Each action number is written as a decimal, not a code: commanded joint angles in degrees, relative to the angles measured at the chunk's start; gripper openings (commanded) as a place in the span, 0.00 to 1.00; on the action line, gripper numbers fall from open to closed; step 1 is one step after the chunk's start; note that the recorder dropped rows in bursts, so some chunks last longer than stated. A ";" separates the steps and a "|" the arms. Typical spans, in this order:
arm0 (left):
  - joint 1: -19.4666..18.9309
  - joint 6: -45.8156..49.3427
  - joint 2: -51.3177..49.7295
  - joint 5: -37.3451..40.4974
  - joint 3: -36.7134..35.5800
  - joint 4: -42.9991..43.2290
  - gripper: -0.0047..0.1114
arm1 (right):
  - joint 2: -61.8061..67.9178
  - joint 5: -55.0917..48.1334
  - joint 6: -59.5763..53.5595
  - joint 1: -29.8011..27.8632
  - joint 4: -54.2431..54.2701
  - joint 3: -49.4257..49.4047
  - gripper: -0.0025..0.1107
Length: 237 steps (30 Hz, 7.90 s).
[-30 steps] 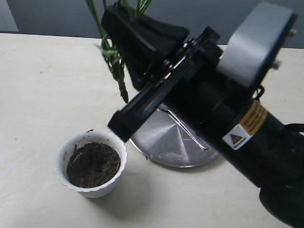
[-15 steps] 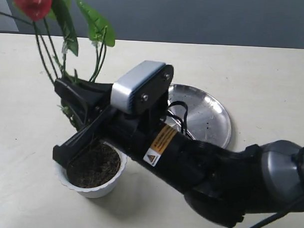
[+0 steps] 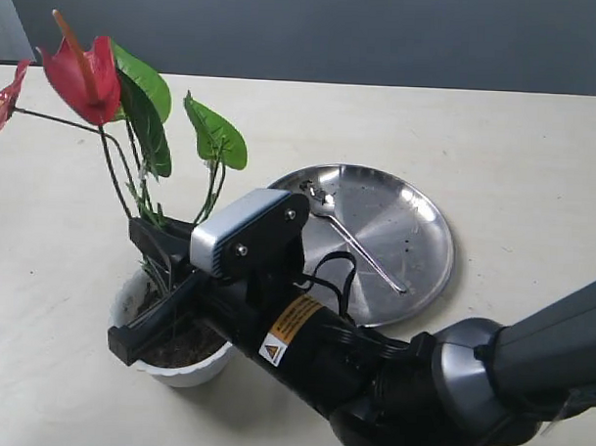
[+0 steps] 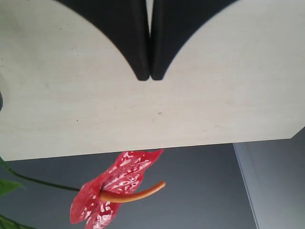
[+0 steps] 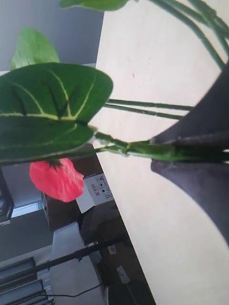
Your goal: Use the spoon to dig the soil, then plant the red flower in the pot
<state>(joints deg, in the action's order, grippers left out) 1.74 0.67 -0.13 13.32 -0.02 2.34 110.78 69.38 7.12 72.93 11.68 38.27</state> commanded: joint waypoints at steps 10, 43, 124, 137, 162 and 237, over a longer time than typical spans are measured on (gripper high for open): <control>0.10 -0.13 0.13 -0.01 0.02 0.14 0.04 | 2.04 0.59 0.68 0.11 2.44 -5.62 0.02; 0.10 -0.13 0.13 -0.01 0.02 0.14 0.04 | -1.67 0.59 9.35 3.32 -5.49 -13.23 0.02; 0.10 -0.13 0.13 -0.01 0.02 0.14 0.04 | -1.33 0.59 8.99 4.74 1.17 -13.59 0.13; 0.10 -0.13 0.13 -0.01 0.02 0.14 0.04 | -30.71 -37.21 -29.74 2.06 22.84 -14.50 0.02; 0.10 -0.13 0.13 -0.01 0.02 0.14 0.04 | -64.61 -2.74 -73.92 -11.04 68.57 -14.50 0.02; 0.10 -0.13 0.13 -0.01 0.02 0.14 0.04 | -110.78 -71.50 -73.07 -53.69 18.17 -38.27 0.02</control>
<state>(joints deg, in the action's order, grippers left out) 1.74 0.67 -0.13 13.32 -0.02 2.34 0.39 -5.52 -66.12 19.79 33.60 0.08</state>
